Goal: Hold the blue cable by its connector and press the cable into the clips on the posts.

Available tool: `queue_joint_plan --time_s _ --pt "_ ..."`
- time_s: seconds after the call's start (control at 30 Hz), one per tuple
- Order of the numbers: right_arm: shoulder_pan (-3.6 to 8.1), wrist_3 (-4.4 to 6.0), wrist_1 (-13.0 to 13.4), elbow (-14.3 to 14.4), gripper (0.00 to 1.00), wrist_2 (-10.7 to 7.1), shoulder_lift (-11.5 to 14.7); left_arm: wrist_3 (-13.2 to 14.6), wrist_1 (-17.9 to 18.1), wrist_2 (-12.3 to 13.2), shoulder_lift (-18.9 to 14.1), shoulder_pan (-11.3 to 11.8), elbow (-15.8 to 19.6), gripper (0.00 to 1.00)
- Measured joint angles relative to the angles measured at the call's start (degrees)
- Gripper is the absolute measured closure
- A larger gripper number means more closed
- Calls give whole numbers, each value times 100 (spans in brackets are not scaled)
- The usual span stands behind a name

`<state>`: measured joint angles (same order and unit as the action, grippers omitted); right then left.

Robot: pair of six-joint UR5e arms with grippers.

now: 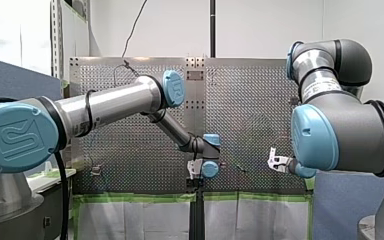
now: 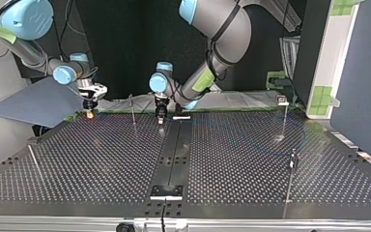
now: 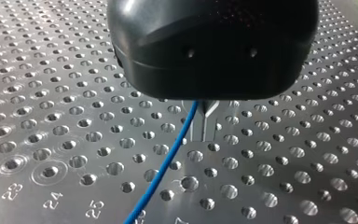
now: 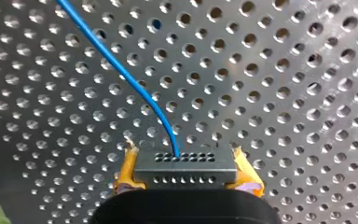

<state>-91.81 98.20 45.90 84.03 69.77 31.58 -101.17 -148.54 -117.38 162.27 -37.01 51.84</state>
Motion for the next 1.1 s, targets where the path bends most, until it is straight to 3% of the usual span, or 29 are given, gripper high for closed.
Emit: queue_joint_plan --time_s 0.27,0.3,0.33,0.37,0.4,0.43,0.67,1.1 --pt "-32 8 -10 -47 100 -92 -9 61 -1 -59 -4 -40 149 98" --pt "-38 7 -12 -47 100 -98 -10 92 28 -57 -5 -42 204 86" --pt "-44 5 -12 -48 100 -102 -12 119 56 -54 -5 -44 248 86" --pt "-53 5 -13 -49 100 -106 -12 159 102 -45 -6 -47 303 47" --pt "-59 5 -14 -49 100 -108 -13 193 140 -31 -7 -51 343 19" --pt "-65 5 -15 -49 100 -109 -13 229 177 -15 -7 -56 382 0" --pt "-97 8 -19 -49 100 -111 -17 549 358 217 -9 -155 420 0" --pt "-158 -15 -77 -49 100 -111 -22 952 -240 788 -14 -412 490 0"
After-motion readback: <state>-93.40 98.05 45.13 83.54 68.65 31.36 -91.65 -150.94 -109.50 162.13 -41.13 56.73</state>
